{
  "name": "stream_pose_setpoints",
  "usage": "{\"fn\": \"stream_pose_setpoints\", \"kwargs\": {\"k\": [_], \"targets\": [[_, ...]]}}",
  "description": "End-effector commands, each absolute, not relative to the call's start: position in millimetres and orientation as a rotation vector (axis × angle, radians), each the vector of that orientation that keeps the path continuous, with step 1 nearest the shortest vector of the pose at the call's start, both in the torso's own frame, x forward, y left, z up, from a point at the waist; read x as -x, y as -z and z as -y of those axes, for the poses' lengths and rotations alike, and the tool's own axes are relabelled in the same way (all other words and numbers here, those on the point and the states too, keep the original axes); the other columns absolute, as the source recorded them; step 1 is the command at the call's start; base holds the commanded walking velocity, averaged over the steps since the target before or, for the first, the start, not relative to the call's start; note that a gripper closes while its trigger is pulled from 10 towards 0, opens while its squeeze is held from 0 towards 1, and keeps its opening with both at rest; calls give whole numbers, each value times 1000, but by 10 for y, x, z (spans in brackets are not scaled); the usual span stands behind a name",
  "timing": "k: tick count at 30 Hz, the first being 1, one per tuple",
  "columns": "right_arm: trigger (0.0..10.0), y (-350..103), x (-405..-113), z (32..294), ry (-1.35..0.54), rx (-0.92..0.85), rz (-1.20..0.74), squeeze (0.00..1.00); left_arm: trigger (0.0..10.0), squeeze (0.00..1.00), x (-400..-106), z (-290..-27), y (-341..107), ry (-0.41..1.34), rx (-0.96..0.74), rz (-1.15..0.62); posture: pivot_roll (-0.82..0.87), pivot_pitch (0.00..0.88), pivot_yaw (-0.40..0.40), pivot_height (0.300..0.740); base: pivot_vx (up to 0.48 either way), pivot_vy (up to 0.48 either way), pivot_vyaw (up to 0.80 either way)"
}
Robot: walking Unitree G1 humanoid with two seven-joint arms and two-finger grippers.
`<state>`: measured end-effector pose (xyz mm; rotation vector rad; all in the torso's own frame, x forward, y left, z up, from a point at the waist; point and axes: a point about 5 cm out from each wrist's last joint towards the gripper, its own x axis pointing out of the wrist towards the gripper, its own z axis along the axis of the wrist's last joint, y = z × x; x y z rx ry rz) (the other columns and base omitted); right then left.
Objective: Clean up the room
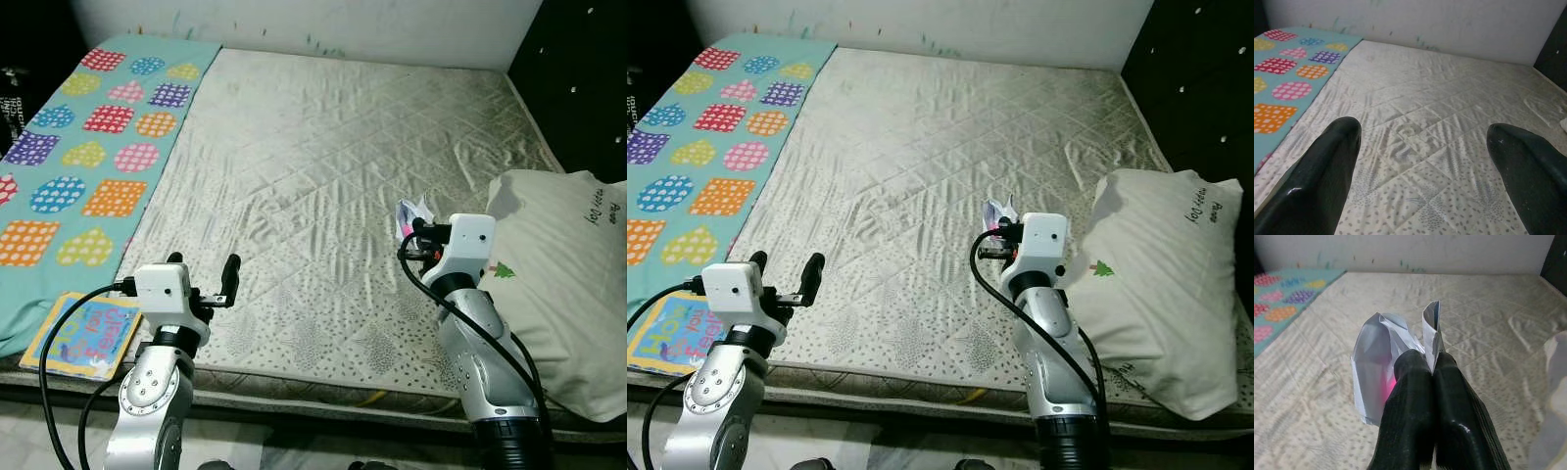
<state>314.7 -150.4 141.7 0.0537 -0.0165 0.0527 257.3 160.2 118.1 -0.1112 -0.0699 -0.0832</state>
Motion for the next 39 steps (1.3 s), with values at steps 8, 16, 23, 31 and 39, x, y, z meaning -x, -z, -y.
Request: {"fn": "stream_pose_setpoints", "kwargs": {"k": [8,16,23,31,39], "targets": [[10000,-1402,-3108,1369,-160,-86,25,0,10000,0,-2559,-1623,-1161,82,108,58,38,179,-28,740,0,299,0],[10000,-1319,-3092,1295,-167,26,-21,0,10000,0,-2570,-1622,-1161,88,108,57,34,181,-26,740,0,302,0],[10000,-1342,-3095,1329,-173,-36,-6,0,10000,0,-2588,-1619,-1165,89,107,59,35,179,-25,740,0,303,-76],[10000,-1363,-3115,1332,-166,-48,7,0,10000,0,-2604,-1616,-1178,85,105,67,41,172,-28,740,0,313,-700],[10000,-1324,-3120,1347,-136,59,16,0,10000,0,-2605,-1605,-1179,88,104,69,44,166,-29,740,0,322,0]]}}
